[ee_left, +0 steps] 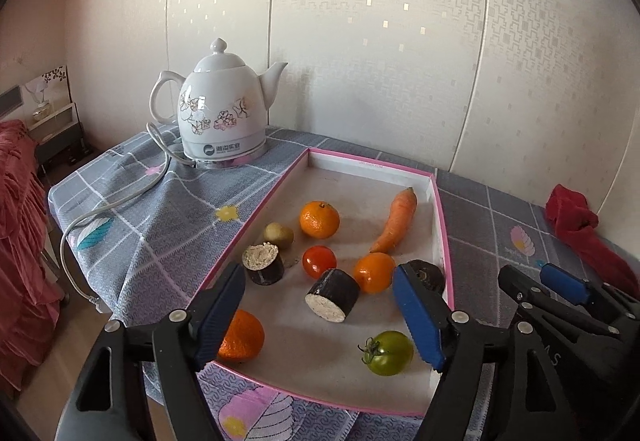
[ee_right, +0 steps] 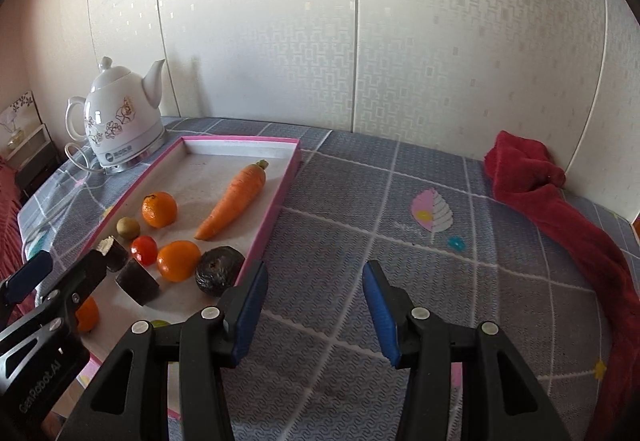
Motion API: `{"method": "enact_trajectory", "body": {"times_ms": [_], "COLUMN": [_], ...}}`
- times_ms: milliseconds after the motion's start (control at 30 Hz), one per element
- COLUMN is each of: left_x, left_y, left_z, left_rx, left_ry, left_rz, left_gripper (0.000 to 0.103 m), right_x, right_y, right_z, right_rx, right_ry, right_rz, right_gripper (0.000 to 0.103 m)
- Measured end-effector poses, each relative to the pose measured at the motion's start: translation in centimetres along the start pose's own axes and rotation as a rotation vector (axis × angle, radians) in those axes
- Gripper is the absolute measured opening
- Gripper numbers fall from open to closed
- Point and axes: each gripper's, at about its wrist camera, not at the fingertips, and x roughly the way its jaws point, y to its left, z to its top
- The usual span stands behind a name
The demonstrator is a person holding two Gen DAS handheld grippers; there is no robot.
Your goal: Organize fruits
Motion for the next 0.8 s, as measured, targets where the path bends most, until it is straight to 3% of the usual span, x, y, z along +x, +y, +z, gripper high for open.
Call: {"method": "enact_trajectory", "body": {"times_ms": [200,800], "left_x": [-0.1,0.61], "left_y": [-0.21,-0.15], "left_z": [-0.12,-0.24], "left_rx": [-0.003,-0.011], "left_ry": [-0.001,0.013], "left_rz": [-0.007,0.015], "left_gripper": [0.083,0.096], "right_x": [-0.07,0.54], "right_y": [0.19,0.9], "right_z": [-0.35,-0.21], "right_rx": [-0.042,-0.067], "right_ry": [-0.016,-0.013], "right_rz": [-0.038,-0.025], "right_gripper": [0.05,0.05]}}
